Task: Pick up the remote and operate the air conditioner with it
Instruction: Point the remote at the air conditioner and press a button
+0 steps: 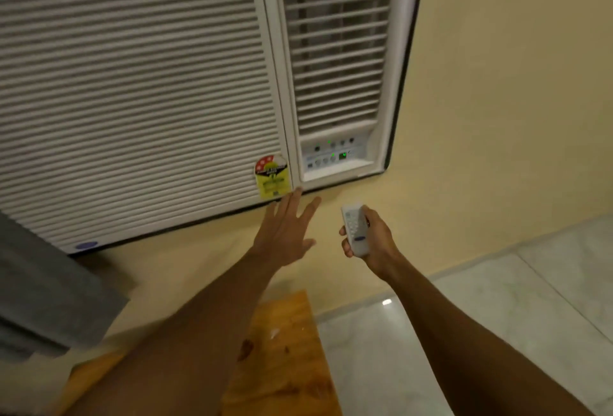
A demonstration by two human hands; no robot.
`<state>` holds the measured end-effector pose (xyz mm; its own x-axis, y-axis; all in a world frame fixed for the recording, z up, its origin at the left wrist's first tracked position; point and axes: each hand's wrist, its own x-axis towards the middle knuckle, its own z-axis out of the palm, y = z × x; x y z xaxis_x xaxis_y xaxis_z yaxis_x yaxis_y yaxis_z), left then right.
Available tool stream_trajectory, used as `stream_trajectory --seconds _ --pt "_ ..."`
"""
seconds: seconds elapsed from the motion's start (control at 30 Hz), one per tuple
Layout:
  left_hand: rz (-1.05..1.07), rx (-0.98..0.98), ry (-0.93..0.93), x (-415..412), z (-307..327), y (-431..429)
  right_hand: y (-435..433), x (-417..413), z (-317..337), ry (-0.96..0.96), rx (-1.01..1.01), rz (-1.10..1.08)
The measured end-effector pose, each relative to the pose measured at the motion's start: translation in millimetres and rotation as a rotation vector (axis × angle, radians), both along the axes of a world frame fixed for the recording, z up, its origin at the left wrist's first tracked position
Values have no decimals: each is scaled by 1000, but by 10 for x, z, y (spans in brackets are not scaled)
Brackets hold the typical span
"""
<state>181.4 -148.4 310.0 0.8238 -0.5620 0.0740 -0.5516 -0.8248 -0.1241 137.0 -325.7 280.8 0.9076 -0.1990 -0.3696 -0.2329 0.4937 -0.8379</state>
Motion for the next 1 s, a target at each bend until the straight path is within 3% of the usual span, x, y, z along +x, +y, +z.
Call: stream_trajectory --seconds 0.23,0.5,0.6,0.8,1.0 --pt "-32 -19 -180 243 750 -139 -227 0 768 -245 78 51" --pt "-43 46 -198 222 819 -96 -237 -41 818 -251 128 141" --pt "-41 58 -188 227 814 -57 -224 35 821 -176 74 125" --pt "-54 43 -173 217 718 -3 -404 343 878 204 -9 208" --pt "-59 53 -163 230 624 57 -547 430 842 281 -107 312"
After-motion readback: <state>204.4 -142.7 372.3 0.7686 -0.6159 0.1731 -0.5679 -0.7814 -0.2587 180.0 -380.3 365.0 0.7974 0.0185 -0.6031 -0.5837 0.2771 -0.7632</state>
